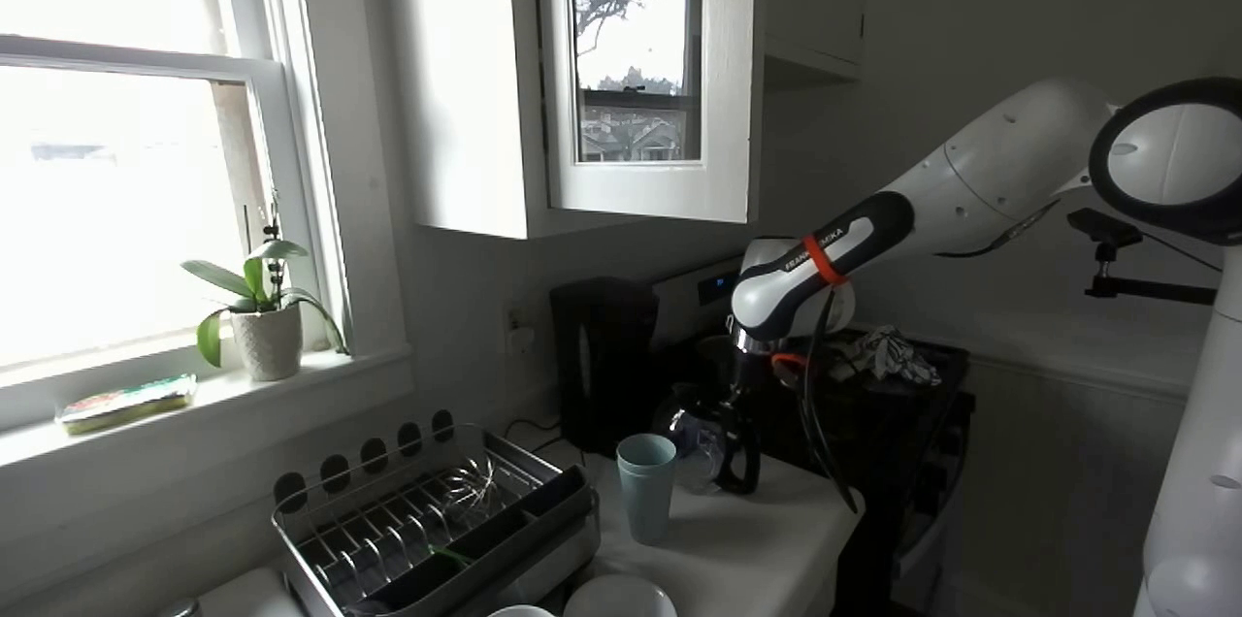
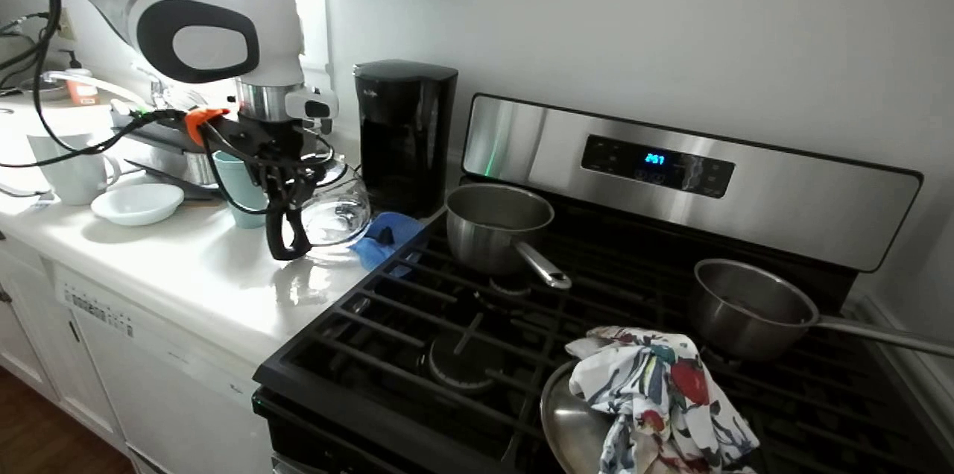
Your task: Put the coffee pot on the counter
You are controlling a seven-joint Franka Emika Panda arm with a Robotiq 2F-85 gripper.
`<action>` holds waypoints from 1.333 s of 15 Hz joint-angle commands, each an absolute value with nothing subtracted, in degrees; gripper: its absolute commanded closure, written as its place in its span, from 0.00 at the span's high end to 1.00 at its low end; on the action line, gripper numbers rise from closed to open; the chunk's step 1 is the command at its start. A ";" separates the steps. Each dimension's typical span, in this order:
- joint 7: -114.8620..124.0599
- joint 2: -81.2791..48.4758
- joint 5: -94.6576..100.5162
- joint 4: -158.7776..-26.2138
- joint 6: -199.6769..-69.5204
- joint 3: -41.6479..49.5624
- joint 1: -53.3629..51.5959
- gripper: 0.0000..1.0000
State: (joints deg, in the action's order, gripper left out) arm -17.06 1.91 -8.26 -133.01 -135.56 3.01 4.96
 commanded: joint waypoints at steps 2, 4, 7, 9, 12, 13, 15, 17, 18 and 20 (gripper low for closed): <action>-15.82 4.50 -7.13 -134.48 -134.20 3.39 4.37 0.08; -15.83 4.99 -7.59 -134.32 -132.48 3.49 4.42 0.08; -12.85 5.97 -5.93 -133.95 -130.03 3.80 4.83 0.08; -12.51 6.79 -5.12 -133.90 -128.86 4.04 4.92 0.08; -12.68 7.26 -4.76 -133.68 -127.51 4.45 4.91 0.08; -12.88 7.12 -4.81 -133.57 -127.24 4.51 4.85 0.08; -12.89 6.40 -4.69 -133.56 -127.00 4.34 4.61 0.08; -13.03 5.68 -4.44 -133.64 -126.80 4.11 4.34 0.08; -13.17 5.36 -4.35 -133.58 -126.55 4.01 4.21 0.08; -13.06 4.83 -3.96 -133.60 -126.53 3.71 4.00 0.08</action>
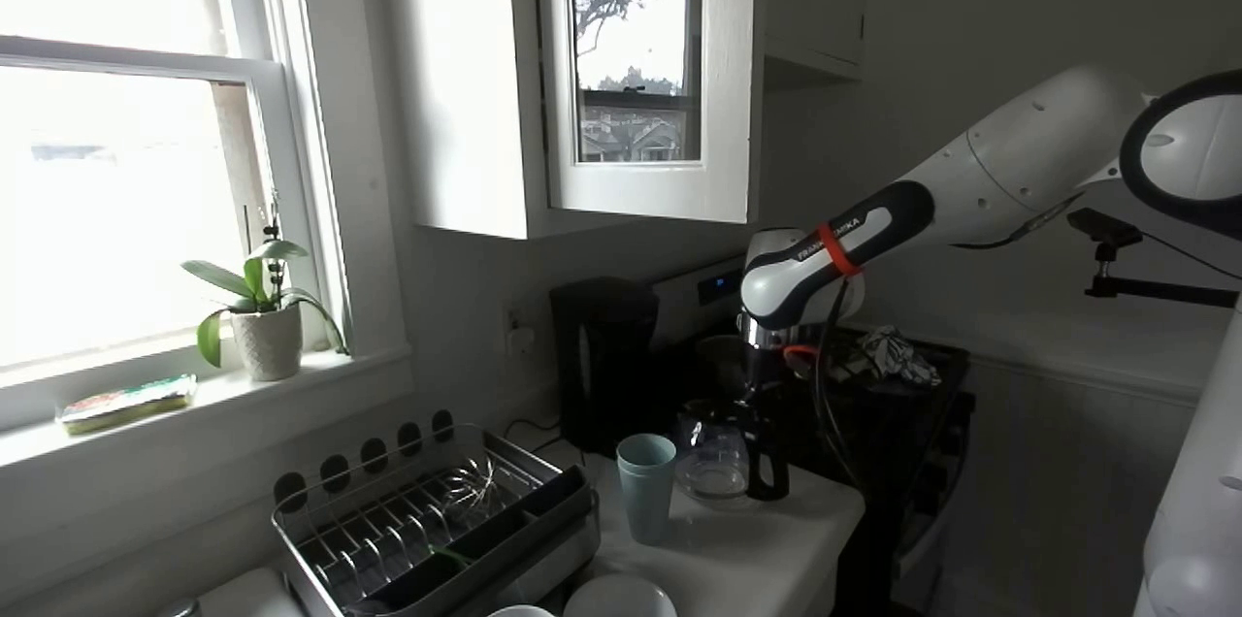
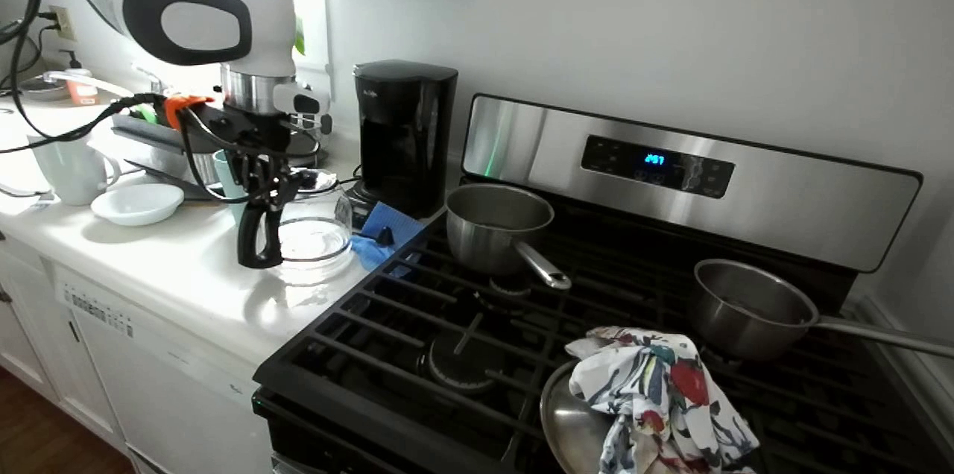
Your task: Put the coffee pot on the counter
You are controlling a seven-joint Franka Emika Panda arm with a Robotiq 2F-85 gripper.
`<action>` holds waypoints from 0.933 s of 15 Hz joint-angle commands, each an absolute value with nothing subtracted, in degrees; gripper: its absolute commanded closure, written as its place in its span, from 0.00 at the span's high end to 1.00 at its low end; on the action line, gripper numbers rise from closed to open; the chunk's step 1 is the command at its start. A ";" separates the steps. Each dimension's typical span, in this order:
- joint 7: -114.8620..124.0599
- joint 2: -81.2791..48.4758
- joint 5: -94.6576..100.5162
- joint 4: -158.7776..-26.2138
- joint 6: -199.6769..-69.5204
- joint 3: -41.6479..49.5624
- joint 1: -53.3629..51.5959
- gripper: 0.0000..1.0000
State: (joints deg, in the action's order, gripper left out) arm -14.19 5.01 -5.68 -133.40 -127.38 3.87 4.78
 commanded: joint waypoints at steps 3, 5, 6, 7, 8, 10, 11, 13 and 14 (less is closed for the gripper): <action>-13.01 4.61 -3.75 -133.49 -126.96 3.63 3.82 0.08; -12.53 4.66 -3.19 -133.57 -127.29 3.66 3.88 0.58; -12.50 4.70 -3.06 -133.56 -127.34 3.68 3.89 0.57; -12.40 4.76 -3.07 -133.57 -127.41 3.69 3.89 0.61; -12.36 4.88 -3.10 -133.58 -127.42 3.73 3.93 0.67; -11.87 5.46 -3.04 -133.73 -127.74 3.74 3.97 0.81; -11.66 5.72 -2.75 -133.78 -127.69 3.72 3.98 0.89; -10.79 6.73 -1.94 -133.92 -127.87 3.76 4.13 0.99; -10.81 7.55 -1.25 -134.02 -127.93 3.81 4.20 1.00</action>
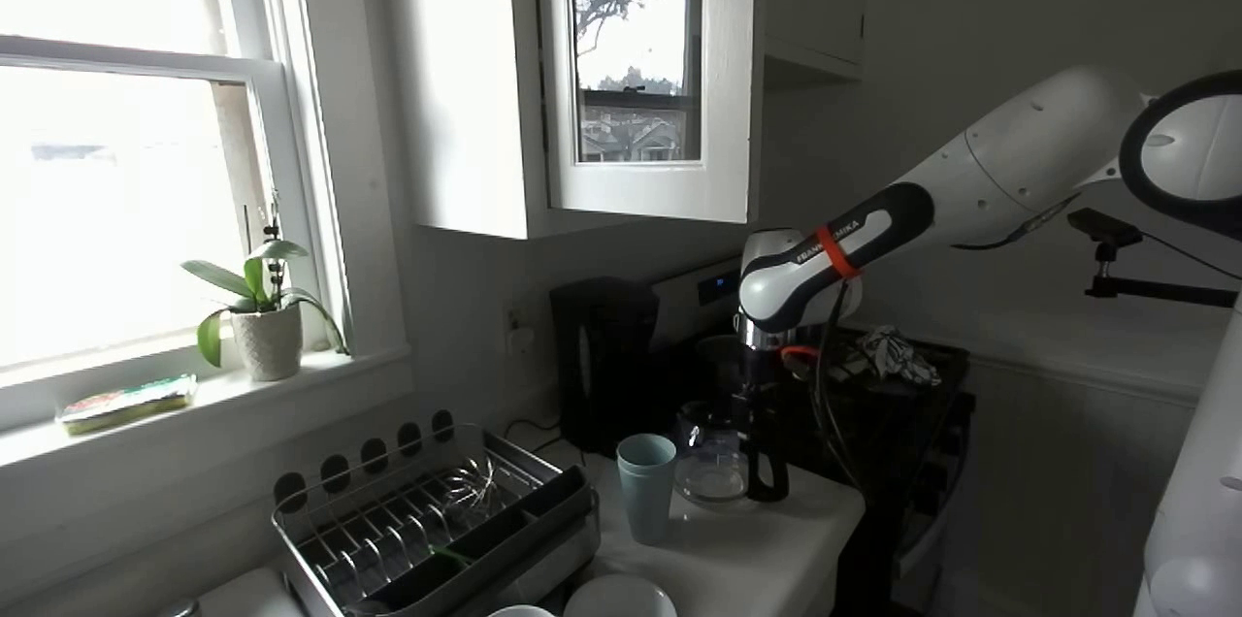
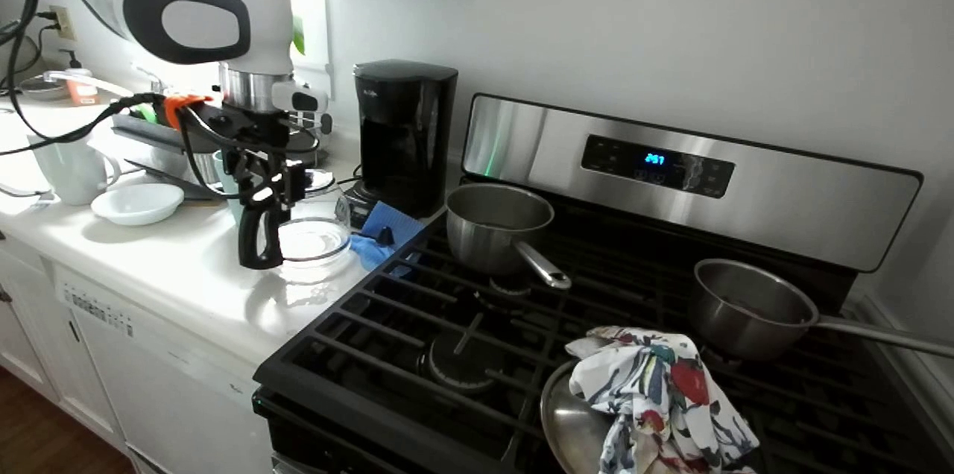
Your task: Put the coffee pot on the counter
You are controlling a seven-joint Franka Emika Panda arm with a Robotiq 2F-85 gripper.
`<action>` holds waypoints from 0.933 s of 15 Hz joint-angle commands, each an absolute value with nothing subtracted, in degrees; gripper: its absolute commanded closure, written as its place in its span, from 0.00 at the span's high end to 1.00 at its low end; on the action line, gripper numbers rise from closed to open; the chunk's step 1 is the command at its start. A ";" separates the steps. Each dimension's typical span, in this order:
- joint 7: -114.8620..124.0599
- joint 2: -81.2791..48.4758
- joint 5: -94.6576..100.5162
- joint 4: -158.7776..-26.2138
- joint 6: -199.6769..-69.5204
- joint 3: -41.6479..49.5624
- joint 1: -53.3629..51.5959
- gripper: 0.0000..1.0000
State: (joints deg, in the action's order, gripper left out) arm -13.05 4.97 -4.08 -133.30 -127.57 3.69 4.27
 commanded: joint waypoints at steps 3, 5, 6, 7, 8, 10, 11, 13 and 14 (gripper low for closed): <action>-11.52 10.25 3.92 -133.32 -127.22 3.90 4.61 1.00; -11.74 12.35 5.74 -132.53 -126.65 4.03 4.66 1.00; -10.38 13.52 6.54 -132.09 -126.46 3.92 4.76 1.00; -10.17 14.63 6.83 -131.50 -125.48 3.85 4.72 1.00; -10.58 15.60 7.18 -130.94 -124.92 3.82 4.61 1.00; -10.94 17.47 7.01 -129.73 -123.02 3.79 4.36 1.00; -11.19 18.12 6.55 -128.95 -121.81 3.89 4.23 1.00; -11.95 18.73 5.95 -127.37 -119.59 4.15 3.97 1.00; -9.77 18.86 5.52 -126.84 -120.08 3.96 4.11 1.00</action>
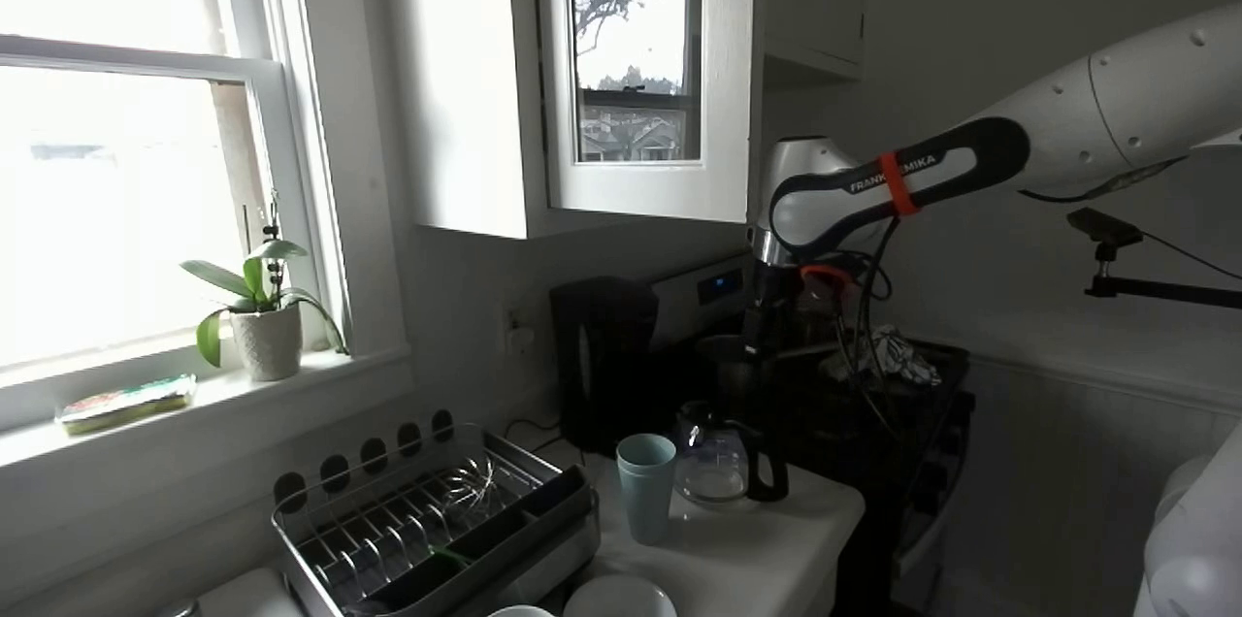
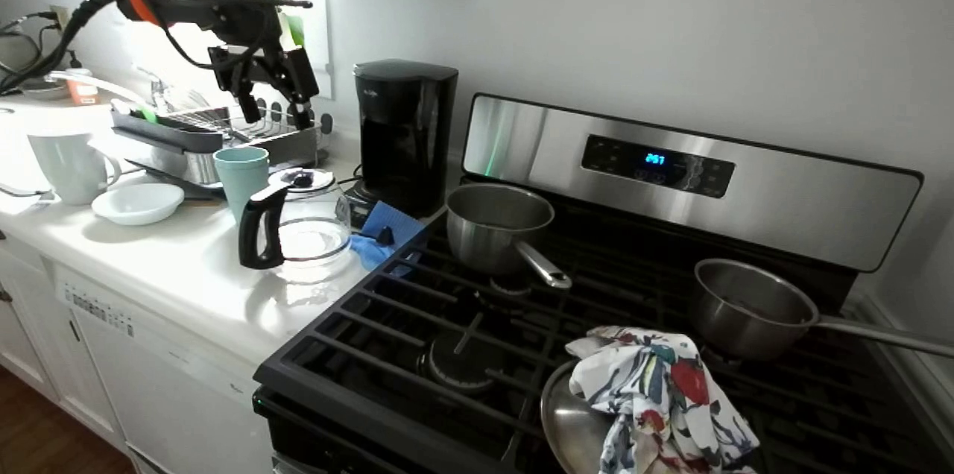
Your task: Put the coffee pot on the counter
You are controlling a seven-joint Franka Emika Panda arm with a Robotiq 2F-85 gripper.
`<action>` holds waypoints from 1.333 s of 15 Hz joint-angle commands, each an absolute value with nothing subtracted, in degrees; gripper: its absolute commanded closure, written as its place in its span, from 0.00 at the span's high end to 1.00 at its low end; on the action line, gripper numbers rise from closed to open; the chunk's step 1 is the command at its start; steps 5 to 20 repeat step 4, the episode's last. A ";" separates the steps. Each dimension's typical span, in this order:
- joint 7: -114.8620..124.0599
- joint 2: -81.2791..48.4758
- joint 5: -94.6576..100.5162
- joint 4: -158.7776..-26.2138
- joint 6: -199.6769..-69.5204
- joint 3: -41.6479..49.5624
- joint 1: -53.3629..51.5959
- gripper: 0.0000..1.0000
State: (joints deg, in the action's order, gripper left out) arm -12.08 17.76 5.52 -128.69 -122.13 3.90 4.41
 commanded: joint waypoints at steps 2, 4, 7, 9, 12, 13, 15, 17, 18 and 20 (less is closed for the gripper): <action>-11.17 18.55 5.68 -127.62 -121.31 4.35 3.89 1.00; -10.84 18.63 5.68 -127.23 -121.18 4.34 3.91 1.00; -10.84 18.63 5.68 -127.23 -121.18 4.34 3.91 1.00; -10.84 18.63 5.68 -127.23 -121.18 4.34 3.91 1.00; -10.84 18.63 5.68 -127.23 -121.18 4.34 3.91 1.00; -10.84 18.63 5.68 -127.23 -121.18 4.34 3.91 1.00; -10.84 18.63 5.68 -127.23 -121.18 4.34 3.91 1.00; -10.84 18.63 5.68 -127.23 -121.18 4.34 3.91 1.00; -10.84 18.63 5.68 -127.23 -121.18 4.34 3.91 1.00; -10.84 18.63 5.68 -127.23 -121.18 4.34 3.91 1.00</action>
